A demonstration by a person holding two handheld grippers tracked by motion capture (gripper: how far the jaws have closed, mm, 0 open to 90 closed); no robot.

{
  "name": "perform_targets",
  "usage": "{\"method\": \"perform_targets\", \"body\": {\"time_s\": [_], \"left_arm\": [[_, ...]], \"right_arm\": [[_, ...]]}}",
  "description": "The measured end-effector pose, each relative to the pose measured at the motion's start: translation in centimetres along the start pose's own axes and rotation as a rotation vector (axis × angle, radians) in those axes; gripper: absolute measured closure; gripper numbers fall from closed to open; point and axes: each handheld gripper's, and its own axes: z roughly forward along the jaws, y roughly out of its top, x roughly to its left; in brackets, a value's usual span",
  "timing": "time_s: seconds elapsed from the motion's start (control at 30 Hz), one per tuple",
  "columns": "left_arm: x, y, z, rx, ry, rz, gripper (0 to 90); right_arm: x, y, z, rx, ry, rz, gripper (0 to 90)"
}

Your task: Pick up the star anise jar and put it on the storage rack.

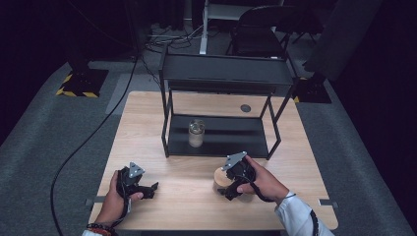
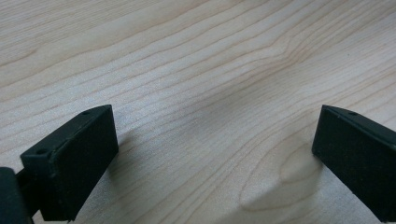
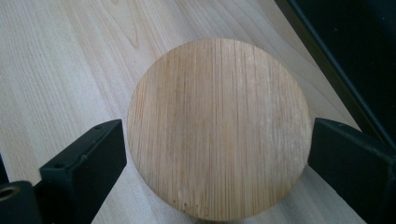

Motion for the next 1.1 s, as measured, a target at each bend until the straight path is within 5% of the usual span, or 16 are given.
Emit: {"method": "perform_targets", "body": {"time_s": [0.57, 1.1], "left_arm": [[0.0, 0.0, 0.0, 0.0, -0.001, 0.001, 0.0], [0.0, 0.0, 0.0, 0.0, -0.001, 0.002, 0.0]], "right_arm": [[0.2, 0.8, 1.1, 0.089, -0.005, 0.037, 23.2], [0.0, 0.8, 1.1, 0.093, 0.009, 0.038, 24.3]]}}
